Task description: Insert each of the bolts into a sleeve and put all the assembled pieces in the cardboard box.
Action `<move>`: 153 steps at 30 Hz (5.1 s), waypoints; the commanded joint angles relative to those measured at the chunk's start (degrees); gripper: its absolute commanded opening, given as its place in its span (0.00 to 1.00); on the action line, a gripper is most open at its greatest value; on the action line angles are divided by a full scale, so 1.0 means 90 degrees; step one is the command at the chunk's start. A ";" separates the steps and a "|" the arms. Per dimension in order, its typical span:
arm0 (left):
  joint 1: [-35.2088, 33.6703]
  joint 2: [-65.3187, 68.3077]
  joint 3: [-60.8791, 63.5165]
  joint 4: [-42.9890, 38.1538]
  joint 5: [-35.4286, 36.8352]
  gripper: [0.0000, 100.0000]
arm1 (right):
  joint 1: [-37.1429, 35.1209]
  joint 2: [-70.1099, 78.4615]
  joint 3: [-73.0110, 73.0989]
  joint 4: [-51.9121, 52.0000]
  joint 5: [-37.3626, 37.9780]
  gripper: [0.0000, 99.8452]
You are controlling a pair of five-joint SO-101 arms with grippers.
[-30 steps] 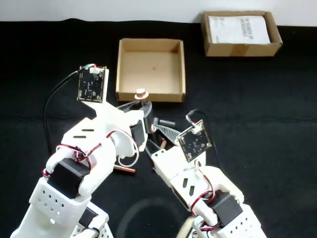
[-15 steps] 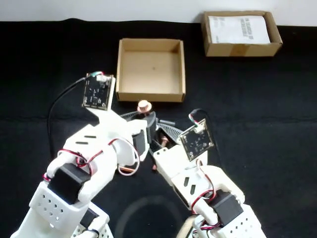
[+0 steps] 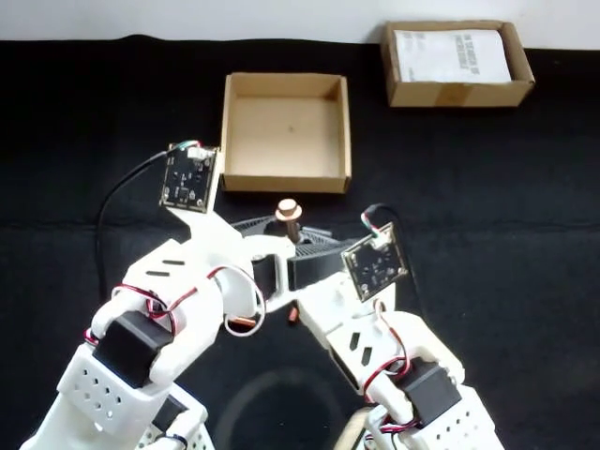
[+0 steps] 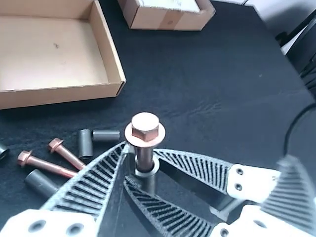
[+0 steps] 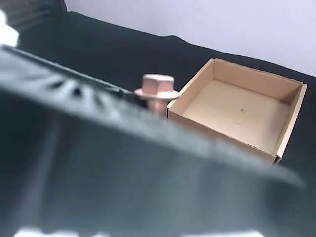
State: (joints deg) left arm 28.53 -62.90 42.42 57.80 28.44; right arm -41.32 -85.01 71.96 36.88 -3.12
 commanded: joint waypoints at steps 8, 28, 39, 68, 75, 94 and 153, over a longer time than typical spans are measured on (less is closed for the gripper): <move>-0.0151 -0.0103 -0.0249 -0.0127 0.0049 0.61 | 0.0249 -0.0015 -0.0278 -0.0151 0.0000 0.01; -0.2838 -0.0063 -0.0112 0.1836 0.0000 0.18 | 0.2261 0.3648 -0.3326 0.0063 -0.0459 0.01; -0.4371 -0.0093 0.0904 0.2022 -0.1387 0.01 | 0.2193 0.9197 -0.8210 0.1206 -0.0410 0.01; -0.4635 -0.0073 0.1812 0.2481 -0.1377 0.01 | 0.2085 1.5976 -1.6562 0.4225 0.0322 0.25; -0.3678 -0.0044 0.0796 0.3419 -0.1719 0.01 | 0.1646 1.5966 -1.9121 0.7165 0.0342 0.25; -0.5778 -0.0093 0.3414 -0.0635 -0.1153 0.01 | 0.2037 0.9968 -0.9988 0.6882 0.4933 0.25; -0.5807 -0.0093 0.3814 -0.0352 -0.1143 0.01 | 0.1499 1.2400 -0.6618 0.0962 0.7980 0.18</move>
State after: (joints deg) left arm -23.08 -63.16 76.97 54.29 18.07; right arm -27.43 23.65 13.41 46.20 68.00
